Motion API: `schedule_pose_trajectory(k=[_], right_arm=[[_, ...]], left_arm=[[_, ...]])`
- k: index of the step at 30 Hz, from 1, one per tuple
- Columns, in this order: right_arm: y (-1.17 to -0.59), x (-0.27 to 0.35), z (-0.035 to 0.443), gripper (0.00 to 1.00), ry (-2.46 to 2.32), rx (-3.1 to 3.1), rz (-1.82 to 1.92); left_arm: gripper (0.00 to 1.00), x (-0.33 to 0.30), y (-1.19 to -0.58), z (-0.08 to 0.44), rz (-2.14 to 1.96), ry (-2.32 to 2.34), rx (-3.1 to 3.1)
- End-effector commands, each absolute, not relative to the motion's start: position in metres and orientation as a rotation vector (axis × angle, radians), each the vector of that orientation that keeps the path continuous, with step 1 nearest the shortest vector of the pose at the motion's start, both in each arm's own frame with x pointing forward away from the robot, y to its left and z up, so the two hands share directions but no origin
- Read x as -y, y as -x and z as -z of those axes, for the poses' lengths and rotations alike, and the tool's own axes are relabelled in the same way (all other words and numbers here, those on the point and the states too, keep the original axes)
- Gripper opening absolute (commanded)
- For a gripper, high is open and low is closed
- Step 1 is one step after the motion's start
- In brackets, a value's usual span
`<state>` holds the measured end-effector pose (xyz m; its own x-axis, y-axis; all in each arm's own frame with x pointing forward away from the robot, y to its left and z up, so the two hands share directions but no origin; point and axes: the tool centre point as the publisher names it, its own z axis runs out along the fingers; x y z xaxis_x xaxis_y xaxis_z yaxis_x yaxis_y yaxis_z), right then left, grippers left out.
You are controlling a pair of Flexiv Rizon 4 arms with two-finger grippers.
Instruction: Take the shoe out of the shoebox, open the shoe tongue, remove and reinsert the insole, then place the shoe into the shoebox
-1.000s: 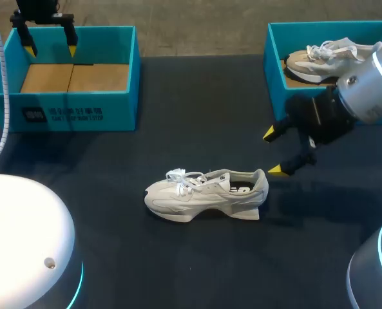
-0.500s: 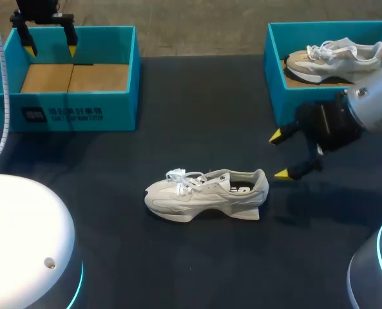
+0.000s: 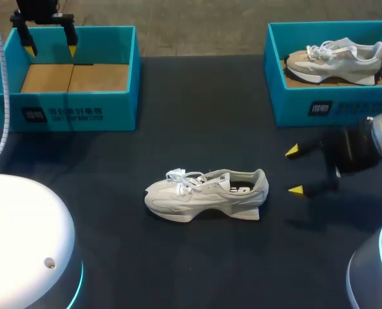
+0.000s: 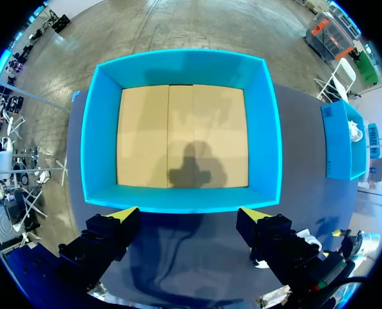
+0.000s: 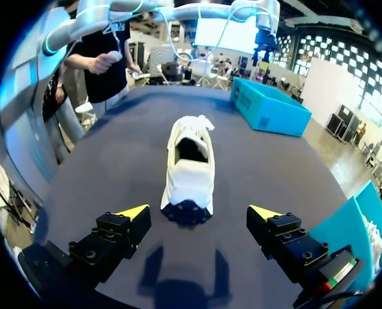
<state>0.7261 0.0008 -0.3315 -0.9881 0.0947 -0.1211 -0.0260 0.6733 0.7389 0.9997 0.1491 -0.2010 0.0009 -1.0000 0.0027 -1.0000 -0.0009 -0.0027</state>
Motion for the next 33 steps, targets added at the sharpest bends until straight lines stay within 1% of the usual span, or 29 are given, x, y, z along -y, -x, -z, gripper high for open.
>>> schedule_pose_trajectory(k=[1,8,15,26,28,31,33], right_arm=[[-0.724,0.001,0.347,1.00,-0.068,-2.667,-1.290],[-0.727,0.002,0.364,1.00,-0.041,-2.695,-1.313],[-0.726,-0.002,0.370,1.00,-0.058,-2.699,-1.333],[-0.722,-0.029,0.385,1.00,-0.144,-2.676,-1.428],[-0.721,-0.035,0.387,1.00,-0.110,-2.740,-1.344],[-0.721,-0.042,0.388,1.00,-0.146,-2.675,-1.454],[-0.720,-0.046,0.390,1.00,-0.125,-2.707,-1.416]], left_arm=[[1.00,-0.149,-1.000,0.201,0.004,2.222,-2.220],[1.00,-0.149,-1.000,0.201,0.004,2.222,-2.220],[1.00,-0.149,-1.000,0.201,0.004,2.222,-2.220],[1.00,-0.149,-1.000,0.201,0.004,2.222,-2.220],[1.00,-0.149,-1.000,0.201,0.004,2.222,-2.220],[1.00,-0.149,-1.000,0.201,0.004,2.222,-2.220],[1.00,-0.149,-1.000,0.201,0.004,2.222,-2.220]])
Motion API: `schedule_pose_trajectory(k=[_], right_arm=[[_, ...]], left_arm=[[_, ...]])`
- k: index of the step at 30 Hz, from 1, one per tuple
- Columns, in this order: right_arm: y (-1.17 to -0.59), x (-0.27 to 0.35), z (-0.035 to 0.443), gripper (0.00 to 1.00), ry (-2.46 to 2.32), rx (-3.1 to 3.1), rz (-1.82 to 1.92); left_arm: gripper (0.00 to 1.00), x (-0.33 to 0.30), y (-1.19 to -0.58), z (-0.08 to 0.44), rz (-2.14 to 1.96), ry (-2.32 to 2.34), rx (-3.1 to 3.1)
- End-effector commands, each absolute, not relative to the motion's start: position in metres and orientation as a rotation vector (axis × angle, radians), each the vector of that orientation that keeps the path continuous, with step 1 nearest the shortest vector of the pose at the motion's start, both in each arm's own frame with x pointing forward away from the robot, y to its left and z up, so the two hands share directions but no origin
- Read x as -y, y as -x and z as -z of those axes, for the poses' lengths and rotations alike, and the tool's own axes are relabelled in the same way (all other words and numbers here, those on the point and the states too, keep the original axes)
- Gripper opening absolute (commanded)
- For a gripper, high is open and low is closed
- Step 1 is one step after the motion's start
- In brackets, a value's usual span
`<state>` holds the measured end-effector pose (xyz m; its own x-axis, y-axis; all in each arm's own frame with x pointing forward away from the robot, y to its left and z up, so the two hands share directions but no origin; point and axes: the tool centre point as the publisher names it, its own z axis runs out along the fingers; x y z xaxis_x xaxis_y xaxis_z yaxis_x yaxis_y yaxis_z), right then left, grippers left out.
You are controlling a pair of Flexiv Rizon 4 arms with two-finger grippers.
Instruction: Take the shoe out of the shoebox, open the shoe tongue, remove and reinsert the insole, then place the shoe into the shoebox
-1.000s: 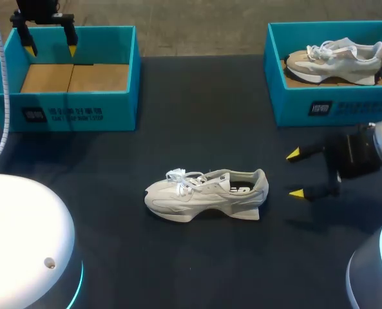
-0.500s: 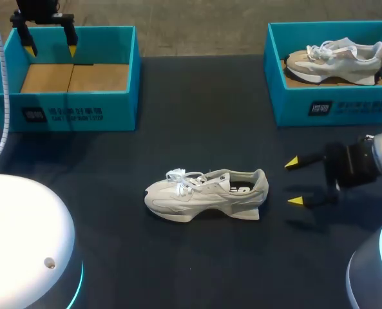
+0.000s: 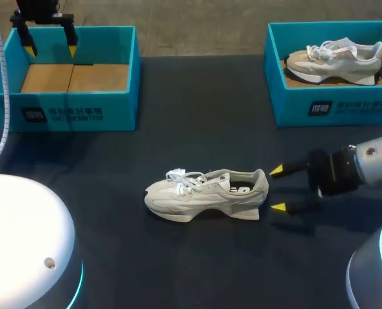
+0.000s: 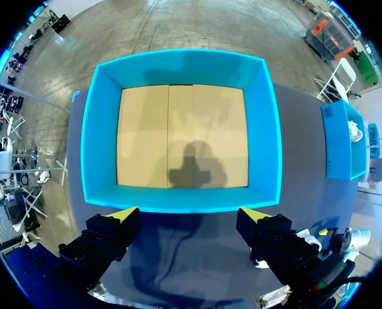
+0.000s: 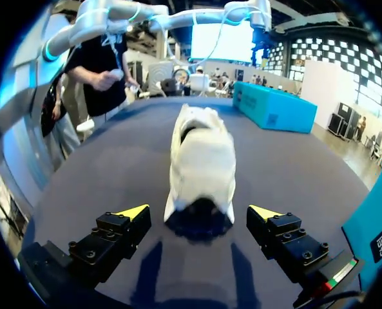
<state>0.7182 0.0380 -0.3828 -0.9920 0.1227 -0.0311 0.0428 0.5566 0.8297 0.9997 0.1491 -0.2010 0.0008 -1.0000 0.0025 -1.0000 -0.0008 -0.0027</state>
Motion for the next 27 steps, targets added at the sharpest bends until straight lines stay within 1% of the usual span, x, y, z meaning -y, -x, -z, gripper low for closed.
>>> schedule_pose_trajectory(k=[1,27], right_arm=[[-0.720,-0.048,0.391,1.00,-0.130,-2.695,-1.438],[-0.733,-0.089,0.404,1.00,-0.135,-2.672,-1.535]], left_arm=[[1.00,-0.149,-1.000,0.201,0.004,2.222,-2.220],[1.00,-0.149,-1.000,0.201,0.004,2.222,-2.220]])
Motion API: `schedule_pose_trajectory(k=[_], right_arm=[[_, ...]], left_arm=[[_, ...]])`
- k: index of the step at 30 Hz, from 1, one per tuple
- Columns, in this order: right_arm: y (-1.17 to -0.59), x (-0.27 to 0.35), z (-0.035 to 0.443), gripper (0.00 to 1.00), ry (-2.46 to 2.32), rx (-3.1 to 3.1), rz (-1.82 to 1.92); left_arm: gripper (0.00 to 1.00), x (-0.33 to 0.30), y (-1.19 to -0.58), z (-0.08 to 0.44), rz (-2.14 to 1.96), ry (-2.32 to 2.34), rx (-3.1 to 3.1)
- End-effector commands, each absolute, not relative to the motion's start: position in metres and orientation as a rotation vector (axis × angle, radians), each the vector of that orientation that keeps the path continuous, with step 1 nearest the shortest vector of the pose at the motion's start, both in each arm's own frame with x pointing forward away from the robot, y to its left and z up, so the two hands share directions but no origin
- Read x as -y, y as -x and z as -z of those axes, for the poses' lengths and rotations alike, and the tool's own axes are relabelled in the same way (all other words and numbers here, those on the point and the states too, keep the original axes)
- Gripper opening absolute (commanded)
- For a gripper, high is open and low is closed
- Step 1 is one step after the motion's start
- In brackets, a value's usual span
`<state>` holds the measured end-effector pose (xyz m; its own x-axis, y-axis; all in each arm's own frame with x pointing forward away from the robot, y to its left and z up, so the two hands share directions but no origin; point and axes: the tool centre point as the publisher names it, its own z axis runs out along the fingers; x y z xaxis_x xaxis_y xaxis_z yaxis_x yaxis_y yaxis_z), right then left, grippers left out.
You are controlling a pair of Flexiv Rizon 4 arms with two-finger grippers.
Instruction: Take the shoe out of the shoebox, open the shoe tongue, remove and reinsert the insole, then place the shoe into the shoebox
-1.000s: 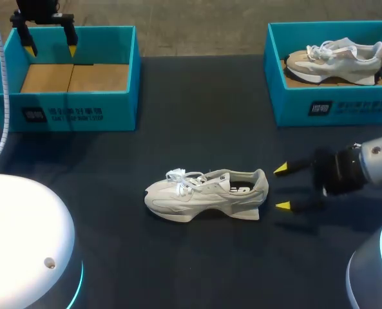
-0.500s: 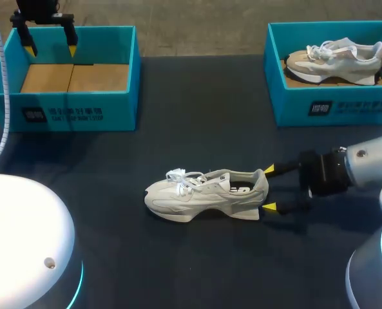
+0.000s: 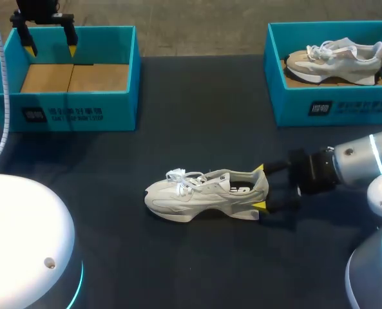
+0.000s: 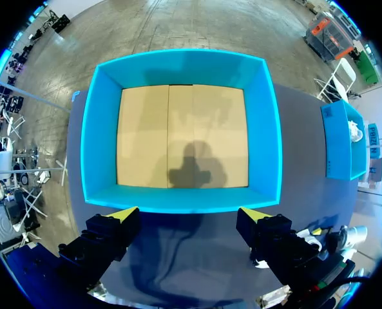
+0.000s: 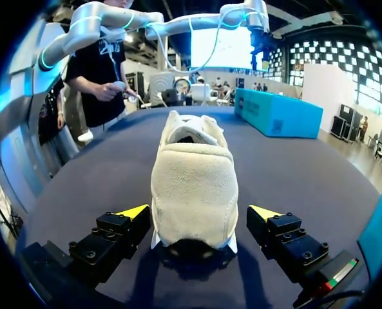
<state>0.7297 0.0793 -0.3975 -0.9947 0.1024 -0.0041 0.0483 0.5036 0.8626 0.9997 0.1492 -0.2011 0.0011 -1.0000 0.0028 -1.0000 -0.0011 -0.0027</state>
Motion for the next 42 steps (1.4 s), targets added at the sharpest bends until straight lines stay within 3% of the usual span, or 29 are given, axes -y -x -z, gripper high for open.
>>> schedule_pose_trajectory(k=[1,28,29,30,32,42], right_arm=[[-0.733,-0.090,0.404,1.00,-0.133,-2.673,-1.537],[-0.729,-0.110,0.426,1.00,-0.124,-2.687,-1.563],[-0.728,-0.110,0.426,0.86,-0.125,-2.688,-1.565],[-0.728,-0.110,0.426,0.44,-0.126,-2.689,-1.566],[-0.727,-0.110,0.426,0.00,-0.129,-2.692,-1.563],[-0.732,-0.104,0.415,0.00,-0.099,-2.690,-1.546]], left_arm=[[1.00,-0.149,-1.000,0.201,-0.004,-2.222,2.221],[1.00,-0.149,-1.000,0.201,-0.004,-2.222,2.221],[1.00,-0.149,-1.000,0.201,-0.004,-2.222,2.221],[1.00,-0.149,-1.000,0.201,-0.004,-2.222,2.221],[1.00,-0.149,-1.000,0.201,-0.004,-2.222,2.221],[1.00,-0.149,-1.000,0.201,-0.004,-2.222,2.221]])
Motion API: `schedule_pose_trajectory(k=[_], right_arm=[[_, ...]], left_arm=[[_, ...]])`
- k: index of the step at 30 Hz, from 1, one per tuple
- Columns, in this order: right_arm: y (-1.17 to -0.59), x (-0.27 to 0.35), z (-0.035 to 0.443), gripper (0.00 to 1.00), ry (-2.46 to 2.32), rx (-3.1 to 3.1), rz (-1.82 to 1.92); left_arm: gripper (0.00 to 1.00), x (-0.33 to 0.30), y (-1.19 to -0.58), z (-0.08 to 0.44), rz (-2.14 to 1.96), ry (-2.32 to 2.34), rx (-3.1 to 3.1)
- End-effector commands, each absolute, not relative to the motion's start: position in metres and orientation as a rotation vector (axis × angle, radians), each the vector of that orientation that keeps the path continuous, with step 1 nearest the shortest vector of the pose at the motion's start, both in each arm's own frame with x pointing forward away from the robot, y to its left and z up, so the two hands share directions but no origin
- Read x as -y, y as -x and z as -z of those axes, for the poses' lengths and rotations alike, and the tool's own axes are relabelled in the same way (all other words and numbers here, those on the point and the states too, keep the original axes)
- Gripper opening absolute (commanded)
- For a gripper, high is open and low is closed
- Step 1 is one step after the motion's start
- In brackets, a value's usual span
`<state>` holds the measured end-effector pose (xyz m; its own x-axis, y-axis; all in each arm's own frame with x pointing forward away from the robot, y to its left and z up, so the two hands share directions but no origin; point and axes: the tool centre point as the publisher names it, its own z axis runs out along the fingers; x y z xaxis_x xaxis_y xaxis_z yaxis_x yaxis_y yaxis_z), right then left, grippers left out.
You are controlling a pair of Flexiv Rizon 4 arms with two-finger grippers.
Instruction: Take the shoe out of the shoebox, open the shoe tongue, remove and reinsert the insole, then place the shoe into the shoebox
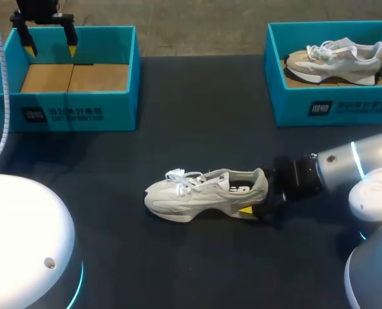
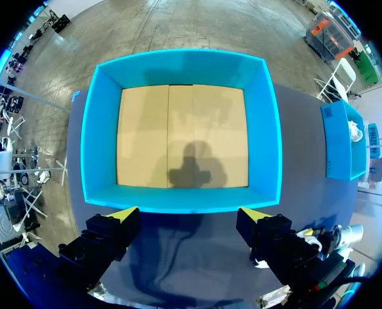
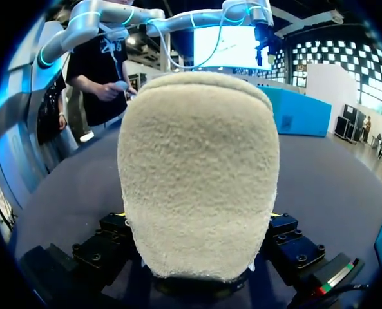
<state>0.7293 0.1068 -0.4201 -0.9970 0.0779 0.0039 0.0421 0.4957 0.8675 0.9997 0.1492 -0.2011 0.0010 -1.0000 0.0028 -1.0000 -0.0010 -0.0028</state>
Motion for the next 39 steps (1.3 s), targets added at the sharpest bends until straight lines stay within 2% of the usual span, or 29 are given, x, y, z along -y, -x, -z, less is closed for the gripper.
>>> schedule_pose_trajectory(k=[1,39], right_arm=[[-0.7330,-0.1028,0.4145,0.00,-0.097,-2.690,-1.544],[-0.7366,-0.1034,0.4242,0.00,-0.052,-2.735,-1.545]], left_arm=[[1.00,-0.1494,-0.9996,0.2008,0.004,2.222,-2.220],[1.00,-0.1494,-0.9996,0.2008,0.004,2.222,-2.220]])
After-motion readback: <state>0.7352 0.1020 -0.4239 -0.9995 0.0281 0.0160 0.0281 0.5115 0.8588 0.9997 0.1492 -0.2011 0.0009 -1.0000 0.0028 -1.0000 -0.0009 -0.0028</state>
